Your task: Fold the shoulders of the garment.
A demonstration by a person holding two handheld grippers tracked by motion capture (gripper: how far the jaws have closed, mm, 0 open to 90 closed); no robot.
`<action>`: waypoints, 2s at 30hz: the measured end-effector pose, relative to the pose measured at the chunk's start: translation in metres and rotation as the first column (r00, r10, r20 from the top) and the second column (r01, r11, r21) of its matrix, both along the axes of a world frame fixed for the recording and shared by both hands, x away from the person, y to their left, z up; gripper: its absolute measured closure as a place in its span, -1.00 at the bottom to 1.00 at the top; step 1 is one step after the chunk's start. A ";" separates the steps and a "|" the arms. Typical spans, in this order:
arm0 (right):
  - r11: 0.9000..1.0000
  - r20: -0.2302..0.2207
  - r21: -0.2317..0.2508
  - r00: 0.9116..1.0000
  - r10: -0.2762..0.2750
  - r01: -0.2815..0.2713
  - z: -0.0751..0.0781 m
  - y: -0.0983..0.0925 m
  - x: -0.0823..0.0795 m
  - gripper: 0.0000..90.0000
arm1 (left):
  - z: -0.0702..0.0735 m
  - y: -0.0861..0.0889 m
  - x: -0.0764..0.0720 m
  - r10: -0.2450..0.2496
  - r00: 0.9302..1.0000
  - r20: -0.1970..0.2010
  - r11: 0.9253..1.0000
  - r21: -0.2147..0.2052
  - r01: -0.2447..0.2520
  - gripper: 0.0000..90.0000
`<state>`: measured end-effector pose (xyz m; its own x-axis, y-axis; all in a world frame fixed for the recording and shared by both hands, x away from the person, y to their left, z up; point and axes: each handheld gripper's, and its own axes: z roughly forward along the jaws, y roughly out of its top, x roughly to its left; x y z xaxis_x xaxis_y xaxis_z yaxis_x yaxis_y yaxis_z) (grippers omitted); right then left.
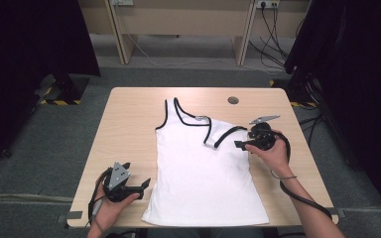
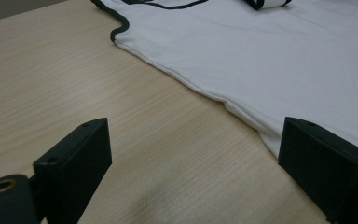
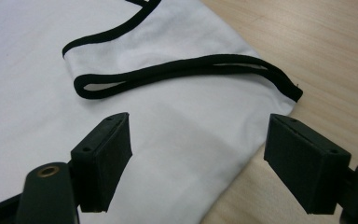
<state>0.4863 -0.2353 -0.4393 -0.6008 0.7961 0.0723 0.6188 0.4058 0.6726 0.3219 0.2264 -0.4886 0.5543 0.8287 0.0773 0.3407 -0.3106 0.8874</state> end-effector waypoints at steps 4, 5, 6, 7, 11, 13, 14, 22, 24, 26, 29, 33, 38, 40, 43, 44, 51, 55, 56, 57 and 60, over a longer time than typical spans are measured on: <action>1.000 0.007 0.008 1.000 -0.011 0.011 0.002 -0.006 -0.008 -0.50 | 0.000 0.000 0.000 0.001 1.000 -0.001 1.000 -0.002 -0.001 -0.80; 1.000 0.007 0.014 1.000 -0.014 0.014 0.003 -0.008 -0.010 -0.50 | 0.000 0.000 0.000 0.002 1.000 -0.001 1.000 -0.002 -0.002 -0.80; 1.000 0.008 0.017 1.000 -0.015 0.015 0.003 -0.010 -0.012 -0.50 | 0.000 0.000 0.000 0.002 1.000 -0.001 1.000 -0.002 -0.002 -0.80; 1.000 0.010 0.019 1.000 -0.019 0.019 0.004 -0.011 -0.015 -0.50 | 0.000 0.000 0.000 0.002 1.000 -0.002 1.000 -0.002 -0.002 -0.80; 0.999 0.016 0.020 0.999 -0.032 0.032 0.005 -0.016 -0.024 -0.51 | 0.000 0.000 0.000 0.001 1.000 -0.002 1.000 0.000 -0.001 -0.80; 0.999 0.020 0.030 0.999 -0.036 0.035 0.006 -0.018 -0.028 -0.52 | 0.000 0.000 0.001 0.002 1.000 -0.004 1.000 -0.002 -0.002 -0.80; 0.999 0.021 0.032 0.999 -0.037 0.036 0.006 -0.019 -0.031 -0.52 | 0.000 0.000 0.000 0.002 1.000 -0.004 1.000 -0.001 -0.002 -0.80; 0.999 0.031 0.034 0.999 -0.041 0.040 0.006 -0.026 -0.046 -0.52 | 0.000 0.000 0.000 0.003 1.000 -0.002 1.000 -0.002 -0.003 -0.80; 0.999 0.043 0.035 0.998 -0.042 0.040 0.005 -0.028 -0.051 -0.52 | 0.000 0.000 0.000 0.003 1.000 -0.001 1.000 -0.002 -0.003 -0.80; 0.999 0.048 0.038 0.998 -0.041 0.039 0.003 -0.029 -0.055 -0.52 | 0.000 0.000 0.000 0.004 1.000 -0.001 1.000 -0.005 -0.004 -0.80; 0.998 0.049 0.046 0.998 -0.049 0.047 0.000 -0.033 -0.062 -0.52 | 0.000 0.001 0.000 0.007 1.000 -0.003 1.000 -0.007 -0.007 -0.80; 0.998 0.055 0.048 0.997 -0.051 0.048 -0.002 -0.037 -0.068 -0.52 | 0.000 0.001 0.000 0.009 1.000 -0.003 1.000 -0.009 -0.009 -0.80; 0.997 0.064 0.050 0.996 -0.065 0.061 -0.007 -0.043 -0.081 -0.53 | 0.000 0.001 0.001 0.011 1.000 -0.004 1.000 -0.013 -0.011 -0.80; 0.997 0.075 0.048 0.995 -0.070 0.067 -0.009 -0.046 -0.087 -0.53 | 0.000 0.001 0.001 0.012 1.000 -0.004 1.000 -0.014 -0.012 -0.80; 0.995 0.072 0.060 0.994 -0.079 0.075 -0.012 -0.050 -0.093 -0.53 | 0.000 0.001 0.001 0.013 1.000 -0.004 1.000 -0.014 -0.013 -0.80; 0.995 0.072 0.058 0.994 -0.081 0.077 -0.013 -0.051 -0.095 -0.53 | 0.000 0.001 0.001 0.013 1.000 -0.005 1.000 -0.015 -0.013 -0.80; 0.993 0.070 0.066 0.992 -0.104 0.100 -0.021 -0.059 -0.108 -0.53 | 0.000 0.001 0.001 0.013 1.000 -0.004 1.000 -0.012 -0.013 -0.80; 0.991 0.069 0.074 0.990 -0.120 0.115 -0.025 -0.065 -0.115 -0.53 | 0.000 0.001 0.001 0.013 1.000 -0.004 1.000 -0.010 -0.013 -0.80; 0.990 0.069 0.074 0.990 -0.124 0.119 -0.027 -0.067 -0.116 -0.54 | 0.000 0.001 0.001 0.013 1.000 -0.004 1.000 -0.010 -0.014 -0.80; 0.990 0.066 0.077 0.990 -0.126 0.121 -0.028 -0.068 -0.118 -0.54 | 0.000 0.001 0.001 0.014 1.000 -0.003 1.000 -0.010 -0.014 -0.80; 0.987 0.066 0.083 0.988 -0.140 0.134 -0.032 -0.072 -0.121 -0.54 | 0.000 0.001 0.001 0.014 1.000 -0.004 1.000 -0.010 -0.014 -0.80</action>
<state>0.3652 -0.3068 -0.4714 -0.4921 0.8650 0.0979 0.6142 0.2653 0.7433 0.3225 0.2276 -0.4885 0.5426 0.8373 0.0667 0.3484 -0.2966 0.8892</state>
